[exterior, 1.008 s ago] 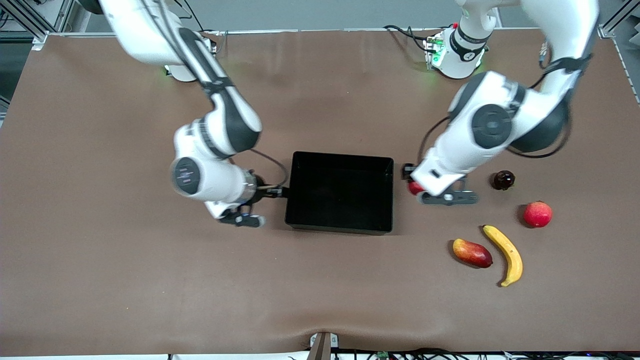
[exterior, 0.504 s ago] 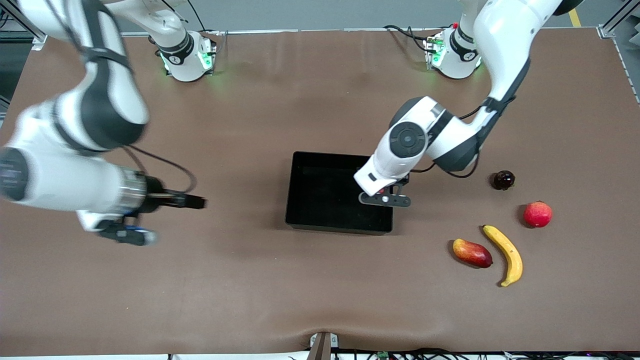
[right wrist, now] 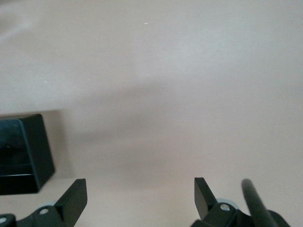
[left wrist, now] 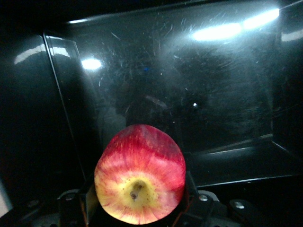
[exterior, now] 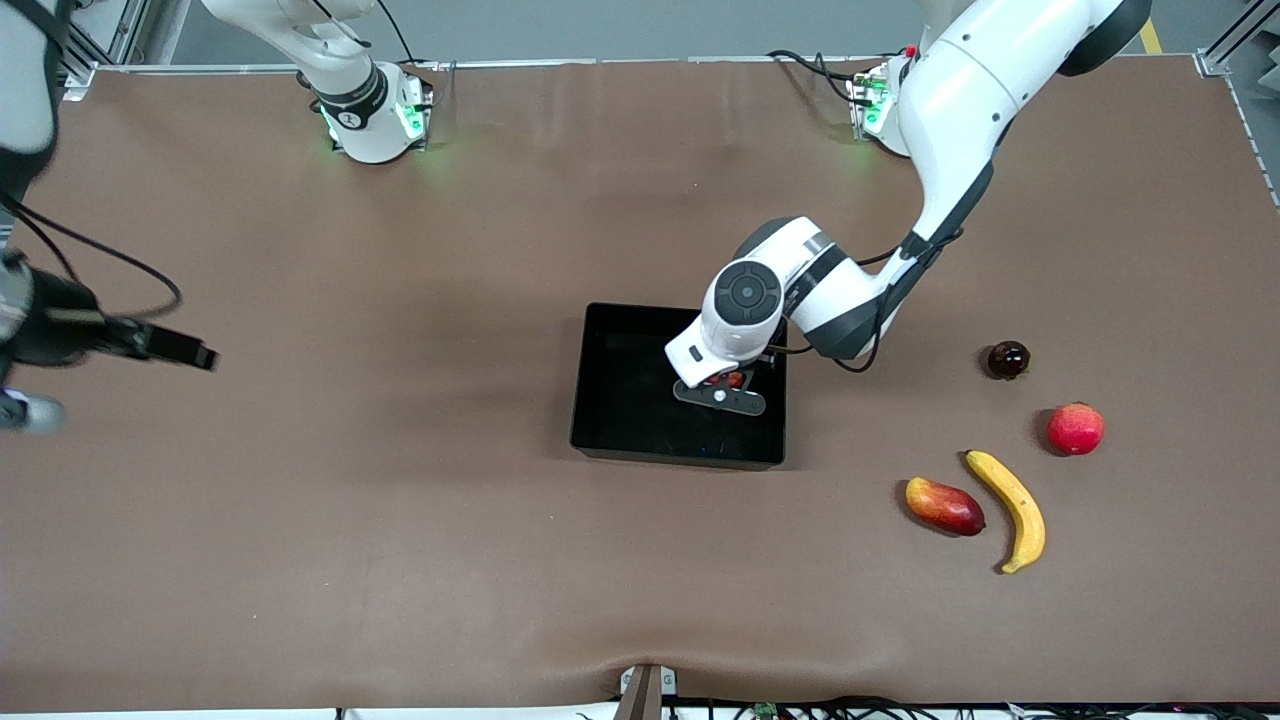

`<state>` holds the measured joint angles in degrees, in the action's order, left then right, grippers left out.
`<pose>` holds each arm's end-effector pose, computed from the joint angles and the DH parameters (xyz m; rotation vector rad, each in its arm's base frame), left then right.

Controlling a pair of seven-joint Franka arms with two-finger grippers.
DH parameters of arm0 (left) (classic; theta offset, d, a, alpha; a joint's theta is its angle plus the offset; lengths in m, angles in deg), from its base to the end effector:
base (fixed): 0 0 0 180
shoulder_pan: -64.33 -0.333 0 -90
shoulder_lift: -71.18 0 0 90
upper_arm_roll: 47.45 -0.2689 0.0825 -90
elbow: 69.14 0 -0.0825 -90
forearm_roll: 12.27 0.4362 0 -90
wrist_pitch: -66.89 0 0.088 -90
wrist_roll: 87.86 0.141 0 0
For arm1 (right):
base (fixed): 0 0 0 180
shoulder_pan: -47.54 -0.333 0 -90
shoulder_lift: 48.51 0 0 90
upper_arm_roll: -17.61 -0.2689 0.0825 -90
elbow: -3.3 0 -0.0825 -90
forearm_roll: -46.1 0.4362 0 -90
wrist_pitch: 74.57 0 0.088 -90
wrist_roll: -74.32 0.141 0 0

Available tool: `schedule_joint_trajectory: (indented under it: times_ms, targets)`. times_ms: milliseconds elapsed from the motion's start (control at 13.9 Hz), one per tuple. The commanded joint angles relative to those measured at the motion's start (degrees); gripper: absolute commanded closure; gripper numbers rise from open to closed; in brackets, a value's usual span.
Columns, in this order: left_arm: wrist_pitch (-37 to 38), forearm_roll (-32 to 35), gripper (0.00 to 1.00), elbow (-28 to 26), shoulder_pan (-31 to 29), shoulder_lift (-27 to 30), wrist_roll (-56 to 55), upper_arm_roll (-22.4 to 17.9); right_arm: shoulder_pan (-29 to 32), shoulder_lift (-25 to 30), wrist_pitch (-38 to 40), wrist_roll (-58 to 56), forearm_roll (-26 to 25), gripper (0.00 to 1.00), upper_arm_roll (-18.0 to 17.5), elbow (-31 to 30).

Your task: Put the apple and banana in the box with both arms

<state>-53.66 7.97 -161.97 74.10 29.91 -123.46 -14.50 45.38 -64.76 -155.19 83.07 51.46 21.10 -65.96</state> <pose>0.5298 -0.4362 0.1432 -3.1113 0.3564 0.2077 0.6586 0.0041 0.5372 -3.0582 0.2496 0.1377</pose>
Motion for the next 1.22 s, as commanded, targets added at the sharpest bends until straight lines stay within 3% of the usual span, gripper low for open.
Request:
schedule_joint_trajectory:
  times_ms: [0, 144, 216, 288, 360, 576, 864, 1153]
  targets:
    - [0.14, 1.29, 0.95, 1.25, 0.60, -2.14, -2.70, 0.00, 5.83, 11.56, -3.65, -6.44, -1.58, 0.00, -1.21, -12.63]
    - [0.05, 1.29, 0.88, 1.43, 1.03, -3.28, -5.08, 0.00, 7.08, 17.97, -4.81, -7.60, -1.92, 0.00, -1.21, -17.04]
    - [0.05, 1.29, 0.71, 1.43, 1.30, -3.37, -5.70, 0.00, 6.56, 19.74, -4.11, -7.78, -1.93, 0.00, -1.55, -17.14]
    - [0.05, 1.29, 0.44, 1.43, 1.30, -3.29, -5.88, -0.08, 6.12, 20.98, -3.84, -7.96, -2.88, 0.00, -2.34, -17.14]
    - [0.05, 1.38, 0.00, 1.43, 1.30, -2.85, -6.14, 0.00, 6.03, 21.43, -3.06, -7.87, -4.20, 0.00, -2.96, -17.23]
    - [1.19, 1.38, 0.00, 2.65, 1.21, -0.31, -8.07, 0.09, 5.07, 20.73, -2.79, -7.96, -4.65, 0.00, -3.40, -17.32]
    - [9.17, 0.41, 0.00, 4.67, -1.24, 9.26, -8.78, 0.27, 4.44, 19.77, -3.22, -7.96, -4.83, 0.00, -3.40, -16.97]
    - [11.04, 0.59, 0.00, 4.94, -12.03, 12.09, -7.82, 0.44, 4.18, 18.36, -4.28, -7.96, -5.79, 0.00, -3.40, -16.62]
